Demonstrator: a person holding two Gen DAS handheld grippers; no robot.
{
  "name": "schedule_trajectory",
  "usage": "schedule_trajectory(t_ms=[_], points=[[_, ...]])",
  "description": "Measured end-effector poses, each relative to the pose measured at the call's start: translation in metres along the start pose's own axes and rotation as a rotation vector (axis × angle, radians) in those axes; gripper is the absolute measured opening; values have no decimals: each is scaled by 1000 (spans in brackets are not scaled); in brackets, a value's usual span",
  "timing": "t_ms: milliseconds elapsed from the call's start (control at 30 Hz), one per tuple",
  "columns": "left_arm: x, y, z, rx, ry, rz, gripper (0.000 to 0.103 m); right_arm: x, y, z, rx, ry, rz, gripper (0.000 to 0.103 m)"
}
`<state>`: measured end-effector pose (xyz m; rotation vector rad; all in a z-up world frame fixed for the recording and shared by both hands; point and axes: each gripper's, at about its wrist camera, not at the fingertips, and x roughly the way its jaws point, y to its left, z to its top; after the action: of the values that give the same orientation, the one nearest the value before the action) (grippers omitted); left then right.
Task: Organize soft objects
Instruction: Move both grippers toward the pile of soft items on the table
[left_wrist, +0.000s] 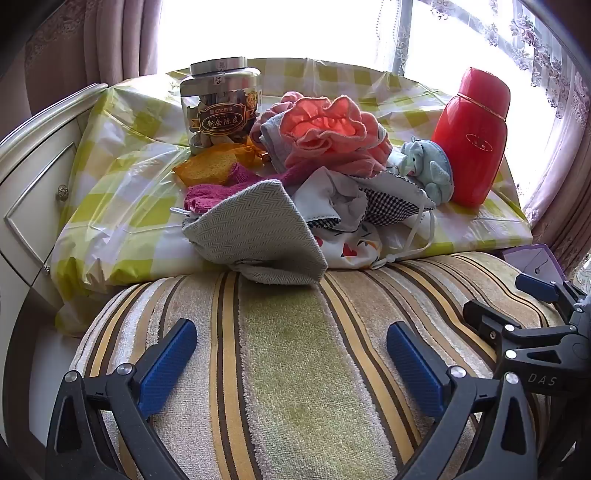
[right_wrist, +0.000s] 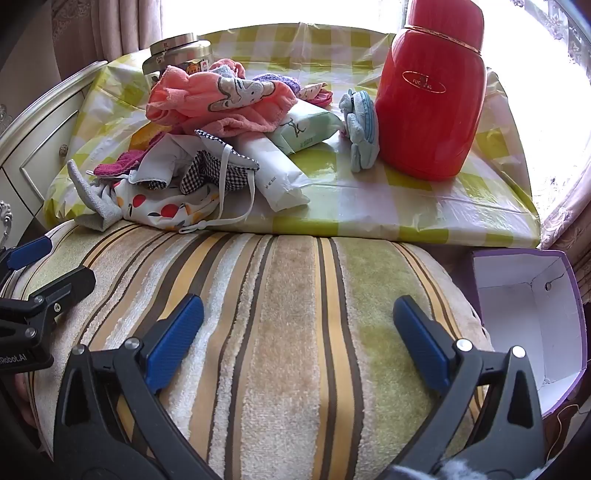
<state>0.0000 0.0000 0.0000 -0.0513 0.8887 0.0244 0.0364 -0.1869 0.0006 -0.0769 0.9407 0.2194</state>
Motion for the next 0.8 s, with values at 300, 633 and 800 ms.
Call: schedule_trajectory(t_ms=[300, 633, 800], points=[[0, 0, 0, 0, 0, -1, 103, 0, -1, 1, 0, 0, 0, 103], [0, 0, 0, 0, 0, 0, 103, 0, 0, 1, -8, 6, -6, 103], [0, 0, 0, 1, 0, 0, 103, 0, 1, 1, -9, 9, -5, 103]])
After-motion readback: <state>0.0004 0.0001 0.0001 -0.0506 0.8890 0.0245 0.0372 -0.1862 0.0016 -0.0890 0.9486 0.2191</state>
